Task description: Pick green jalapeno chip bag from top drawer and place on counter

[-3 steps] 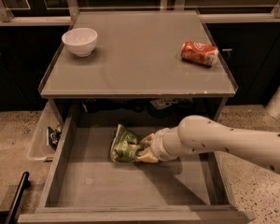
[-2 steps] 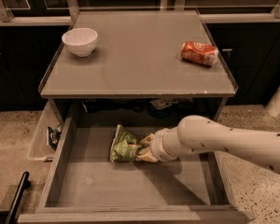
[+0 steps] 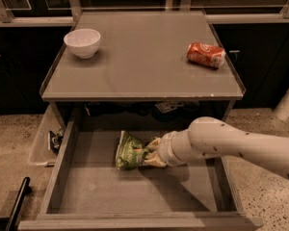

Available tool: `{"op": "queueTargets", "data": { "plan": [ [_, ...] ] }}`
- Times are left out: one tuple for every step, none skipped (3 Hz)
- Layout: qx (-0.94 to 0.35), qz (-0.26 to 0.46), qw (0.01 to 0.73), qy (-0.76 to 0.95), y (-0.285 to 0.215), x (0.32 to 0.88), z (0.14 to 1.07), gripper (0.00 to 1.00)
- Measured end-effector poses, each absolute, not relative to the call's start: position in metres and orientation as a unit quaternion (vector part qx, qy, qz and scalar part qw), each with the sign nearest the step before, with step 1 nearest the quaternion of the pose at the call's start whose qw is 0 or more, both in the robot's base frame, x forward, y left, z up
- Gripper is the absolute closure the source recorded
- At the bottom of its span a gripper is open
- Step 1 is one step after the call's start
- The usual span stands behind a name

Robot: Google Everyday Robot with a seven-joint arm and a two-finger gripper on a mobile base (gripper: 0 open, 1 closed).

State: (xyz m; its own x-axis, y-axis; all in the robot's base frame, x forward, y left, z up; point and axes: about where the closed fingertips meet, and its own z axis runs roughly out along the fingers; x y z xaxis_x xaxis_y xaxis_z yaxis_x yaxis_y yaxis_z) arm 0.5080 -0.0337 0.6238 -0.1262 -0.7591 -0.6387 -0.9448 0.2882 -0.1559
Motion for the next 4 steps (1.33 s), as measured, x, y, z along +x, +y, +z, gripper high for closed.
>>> {"op": "queueTargets", "data": {
  "plan": [
    [-0.585,0.167,0.341,0.717,-0.037,0.503,0.657,1.0],
    [-0.599,0.171,0.373,0.688,-0.05,0.491,0.705,1.0],
    [-0.609,0.187,0.41,0.652,-0.068,0.479,0.758,1.0],
    [-0.622,0.18,0.434,0.627,-0.088,0.477,0.822,1.0]
  ]
}}
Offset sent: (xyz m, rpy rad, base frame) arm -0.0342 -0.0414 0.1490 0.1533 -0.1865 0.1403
